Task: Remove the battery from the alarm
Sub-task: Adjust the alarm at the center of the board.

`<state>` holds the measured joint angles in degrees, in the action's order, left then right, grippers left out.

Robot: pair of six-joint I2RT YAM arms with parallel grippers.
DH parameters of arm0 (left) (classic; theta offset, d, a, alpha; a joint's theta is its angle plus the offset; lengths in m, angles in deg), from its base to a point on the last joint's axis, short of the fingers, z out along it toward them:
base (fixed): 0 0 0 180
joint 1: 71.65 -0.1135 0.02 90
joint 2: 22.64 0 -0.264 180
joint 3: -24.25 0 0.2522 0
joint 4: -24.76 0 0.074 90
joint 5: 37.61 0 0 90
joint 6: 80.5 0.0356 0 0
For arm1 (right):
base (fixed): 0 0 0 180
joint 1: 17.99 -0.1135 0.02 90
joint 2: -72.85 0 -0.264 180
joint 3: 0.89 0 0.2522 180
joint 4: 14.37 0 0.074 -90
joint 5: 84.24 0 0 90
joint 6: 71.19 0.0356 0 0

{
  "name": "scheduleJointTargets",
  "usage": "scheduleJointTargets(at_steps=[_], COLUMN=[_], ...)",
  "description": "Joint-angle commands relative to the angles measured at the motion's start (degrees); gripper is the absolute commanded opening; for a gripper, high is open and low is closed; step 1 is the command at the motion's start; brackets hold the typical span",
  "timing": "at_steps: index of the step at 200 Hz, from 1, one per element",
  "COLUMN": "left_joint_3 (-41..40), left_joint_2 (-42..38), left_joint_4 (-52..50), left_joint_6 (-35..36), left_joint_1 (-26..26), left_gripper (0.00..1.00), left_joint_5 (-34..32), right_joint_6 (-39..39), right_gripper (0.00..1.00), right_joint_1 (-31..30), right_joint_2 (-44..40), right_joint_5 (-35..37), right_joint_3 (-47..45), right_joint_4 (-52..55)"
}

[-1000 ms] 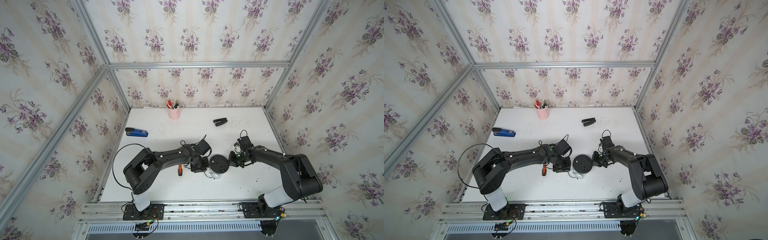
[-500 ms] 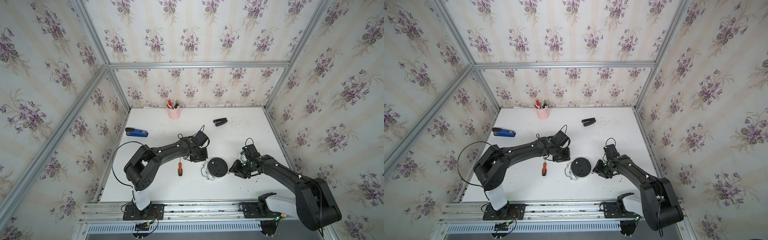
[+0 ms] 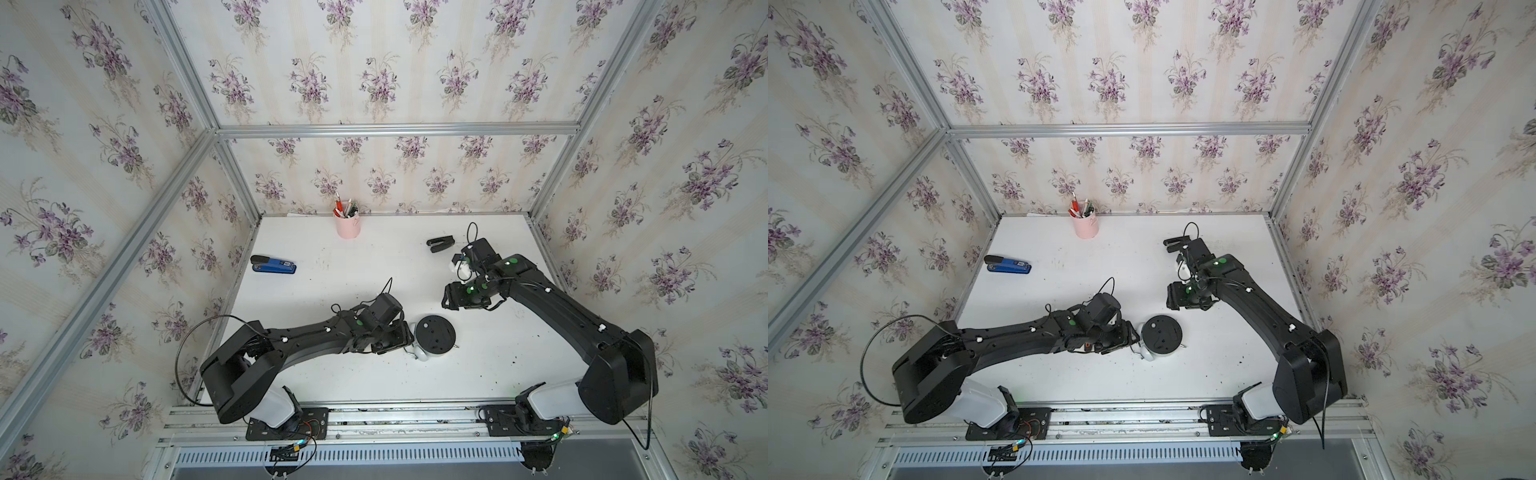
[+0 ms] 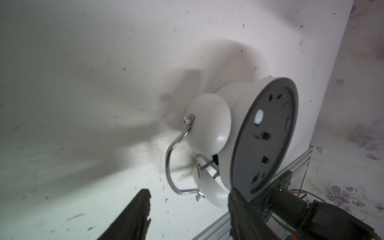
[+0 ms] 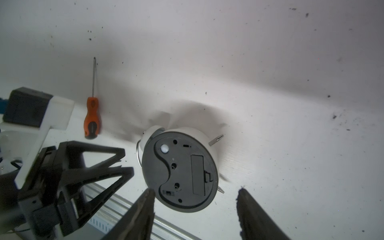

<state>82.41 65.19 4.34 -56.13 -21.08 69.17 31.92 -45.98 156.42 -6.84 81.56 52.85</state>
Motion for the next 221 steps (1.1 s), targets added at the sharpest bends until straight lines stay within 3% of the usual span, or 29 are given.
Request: scheduleJointTargets(at_steps=[1,54,89,221], left_joint_3=[0.4,-0.1,0.4,0.9], left_joint_2=[2.7,4.5,4.2,4.8], left_joint_4=[8.4,7.9,6.9,6.7], left_joint_6=[-3.4,-4.1,-3.5,-3.0], left_joint_1=[0.7,1.1,1.1,1.1], left_gripper=[0.61,0.59,0.58,0.57], left_joint_5=[0.0,-0.4,-0.4,0.0], right_joint_6=[-3.0,-1.4,-0.4,0.8], right_gripper=[0.66,0.65,0.64,0.6], right_joint_1=[-2.4,-8.0,-8.2,-8.4], right_joint_2=[2.4,2.8,1.9,8.0], right_joint_5=[4.8,3.9,4.0,7.6], right_joint_3=[1.1,-3.8,-7.3,-6.0], right_joint_4=[5.8,4.1,2.1,-1.2])
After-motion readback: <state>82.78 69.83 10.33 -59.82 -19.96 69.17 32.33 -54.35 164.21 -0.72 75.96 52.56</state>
